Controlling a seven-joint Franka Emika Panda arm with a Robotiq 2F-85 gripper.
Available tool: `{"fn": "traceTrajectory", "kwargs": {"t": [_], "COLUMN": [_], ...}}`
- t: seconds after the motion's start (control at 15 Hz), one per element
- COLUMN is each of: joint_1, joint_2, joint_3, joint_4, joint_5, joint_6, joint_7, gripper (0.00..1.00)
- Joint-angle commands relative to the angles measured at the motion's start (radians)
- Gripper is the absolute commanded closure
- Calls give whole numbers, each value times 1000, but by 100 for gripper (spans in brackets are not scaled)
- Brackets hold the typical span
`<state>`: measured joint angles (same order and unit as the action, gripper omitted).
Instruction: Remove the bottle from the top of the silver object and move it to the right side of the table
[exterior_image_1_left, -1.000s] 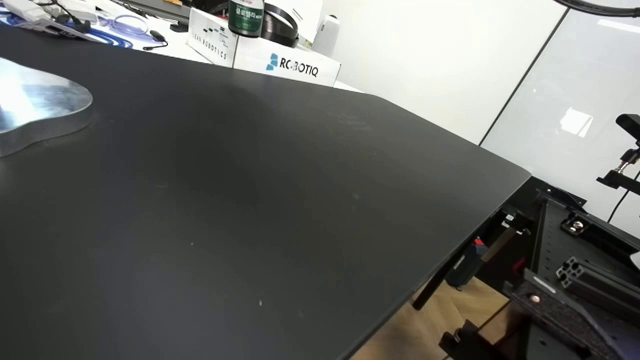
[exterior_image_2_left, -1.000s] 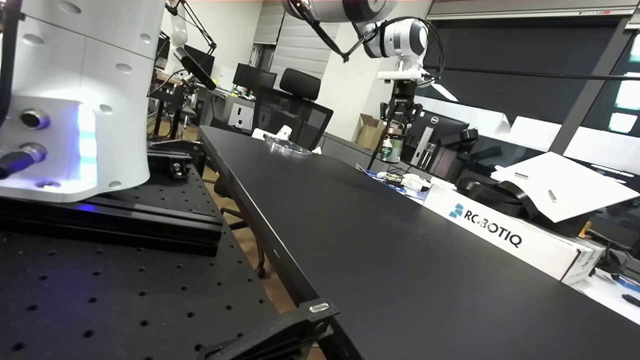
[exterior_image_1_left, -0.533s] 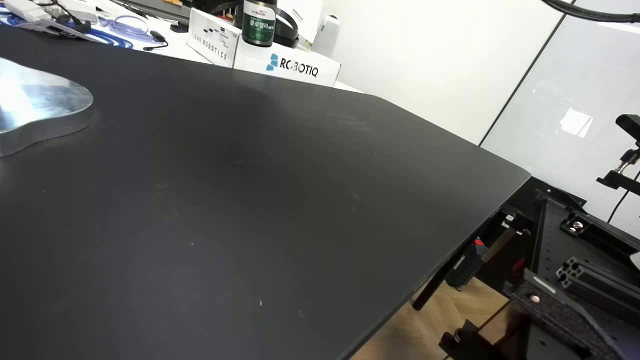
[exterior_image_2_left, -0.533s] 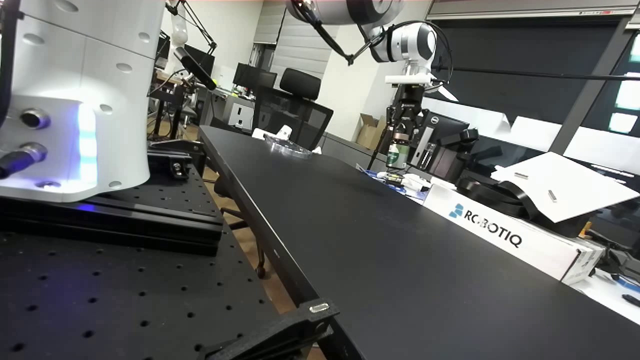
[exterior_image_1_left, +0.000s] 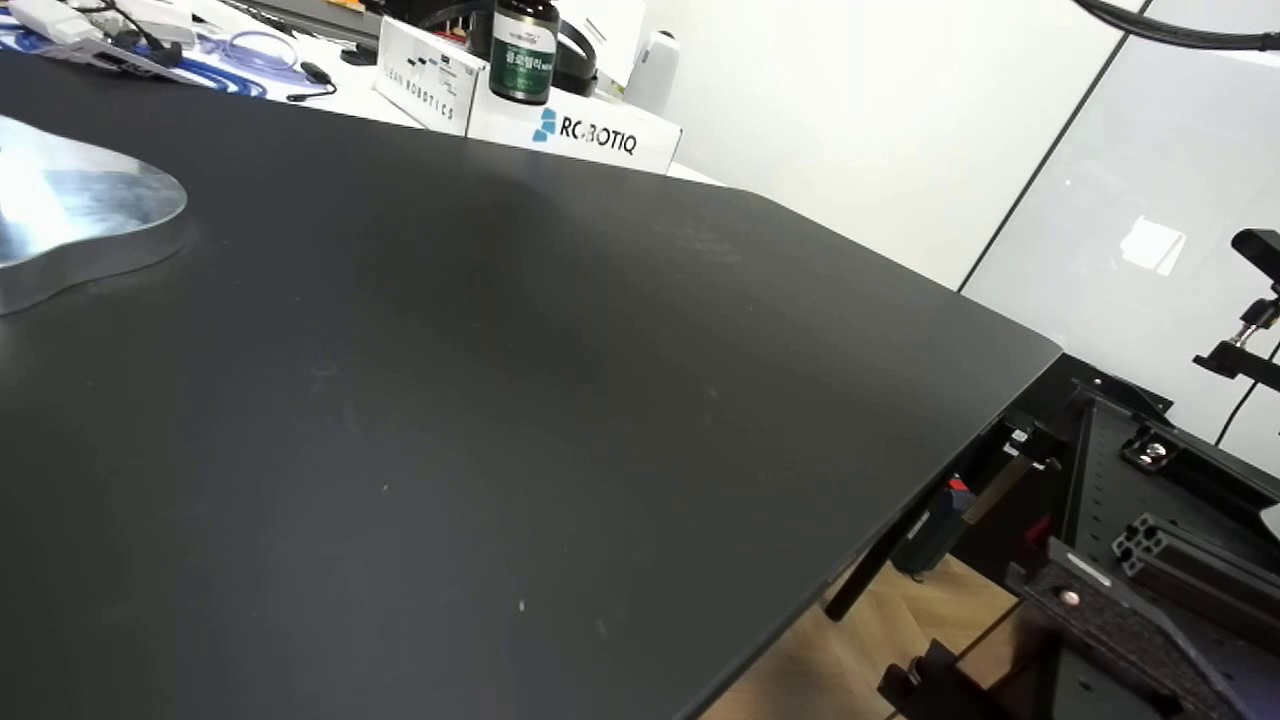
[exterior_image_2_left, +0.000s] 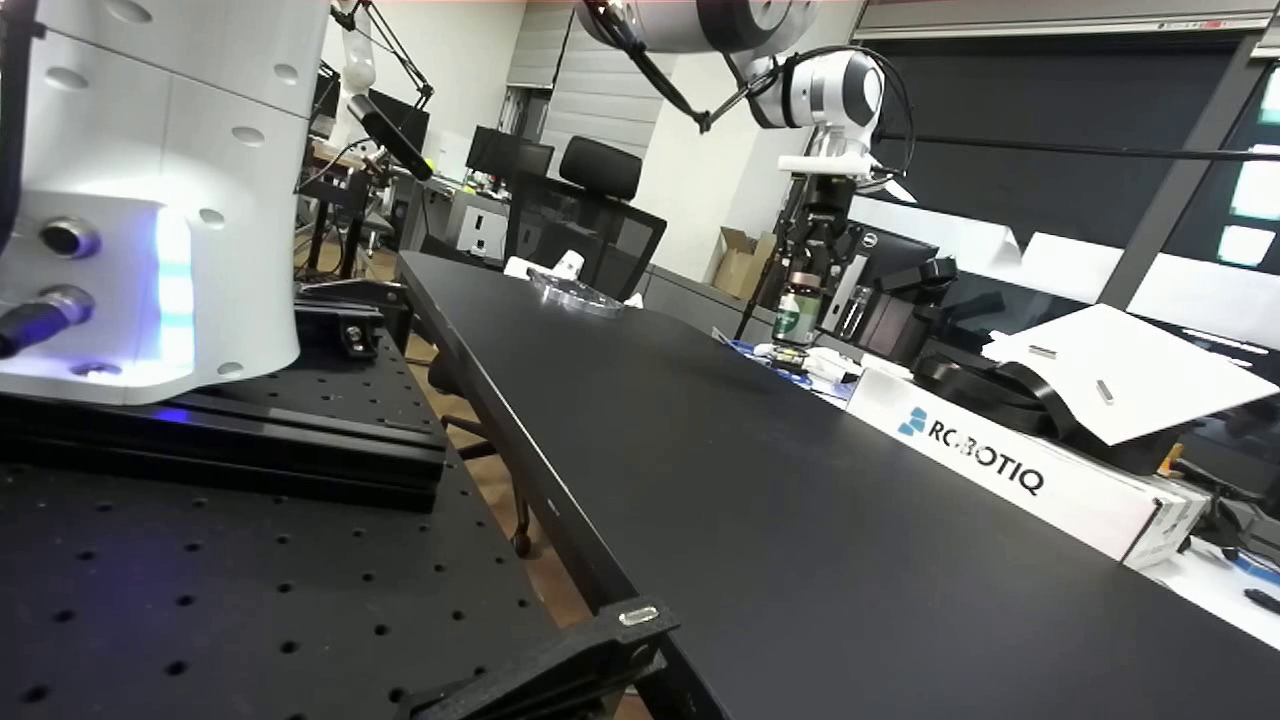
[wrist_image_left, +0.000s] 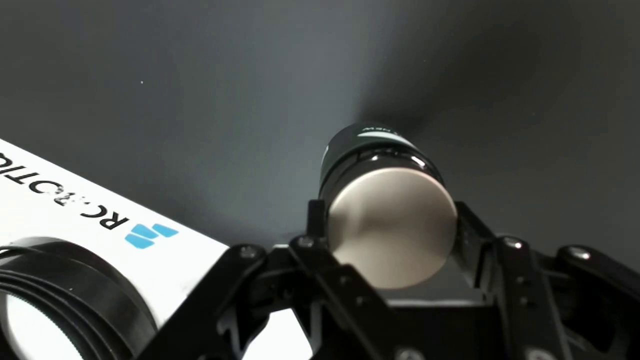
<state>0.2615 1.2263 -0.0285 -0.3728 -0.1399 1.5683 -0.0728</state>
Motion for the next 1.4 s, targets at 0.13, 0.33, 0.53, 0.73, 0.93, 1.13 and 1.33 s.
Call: {"fn": "traceTrajectory", "kwargs": {"t": [0.13,0.33,0.53,0.73,0.93,1.13,1.33], "joint_1": [-63,-91,-113,-134,-150,-162,-166], "joint_2": [22,55,77,101,122,134,121], "joint_3": [31,38,38,43,48,51,52], "joint_4": [11,35,31,29,28,28,19], "joint_5": [55,61,59,59,60,63,62], "joint_6": [58,83,104,117,130,132,138], "joint_7": [-53,-72,-86,-96,-105,-109,-112], "gripper": [64,64,64,64,64,14,2]}}
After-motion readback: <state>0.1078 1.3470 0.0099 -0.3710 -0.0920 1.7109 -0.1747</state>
